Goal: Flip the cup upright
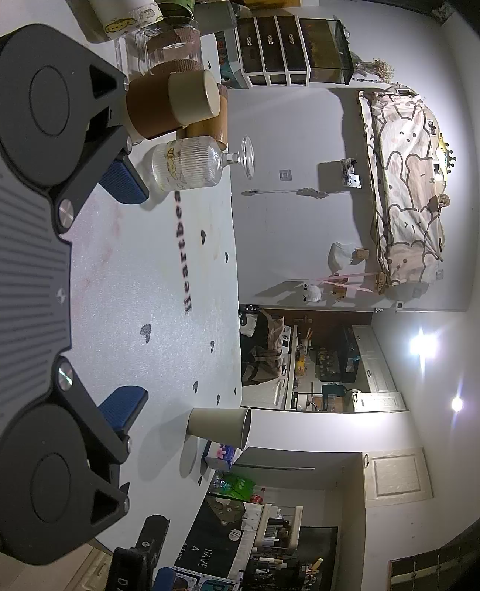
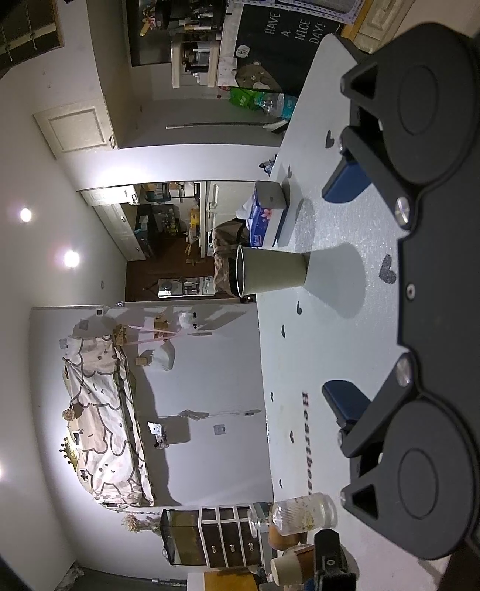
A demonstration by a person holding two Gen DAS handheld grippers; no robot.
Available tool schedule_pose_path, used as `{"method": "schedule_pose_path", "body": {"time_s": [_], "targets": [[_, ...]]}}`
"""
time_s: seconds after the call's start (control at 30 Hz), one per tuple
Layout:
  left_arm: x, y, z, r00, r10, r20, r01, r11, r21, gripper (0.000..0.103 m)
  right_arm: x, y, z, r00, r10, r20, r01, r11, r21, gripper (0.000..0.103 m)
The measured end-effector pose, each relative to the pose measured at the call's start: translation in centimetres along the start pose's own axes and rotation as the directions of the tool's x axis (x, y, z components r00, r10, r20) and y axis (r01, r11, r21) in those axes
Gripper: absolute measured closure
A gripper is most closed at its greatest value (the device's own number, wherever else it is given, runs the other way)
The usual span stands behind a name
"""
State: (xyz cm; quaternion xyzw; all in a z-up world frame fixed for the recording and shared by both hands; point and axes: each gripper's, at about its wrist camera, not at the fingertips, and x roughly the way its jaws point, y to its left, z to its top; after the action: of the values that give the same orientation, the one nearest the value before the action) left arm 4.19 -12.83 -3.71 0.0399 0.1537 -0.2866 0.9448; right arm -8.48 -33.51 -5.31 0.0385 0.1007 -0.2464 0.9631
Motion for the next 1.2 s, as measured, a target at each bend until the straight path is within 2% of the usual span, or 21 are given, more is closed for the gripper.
{"method": "schedule_pose_path", "body": {"time_s": [1.2], "targets": [[0.02, -0.15, 0.01, 1.0, 0.0, 0.0, 0.0, 1.0, 0.004, 0.0, -0.14, 0.22, 0.51, 1.0, 0.014, 0.005, -0.014, 1.0, -0.008, 0.0]]}}
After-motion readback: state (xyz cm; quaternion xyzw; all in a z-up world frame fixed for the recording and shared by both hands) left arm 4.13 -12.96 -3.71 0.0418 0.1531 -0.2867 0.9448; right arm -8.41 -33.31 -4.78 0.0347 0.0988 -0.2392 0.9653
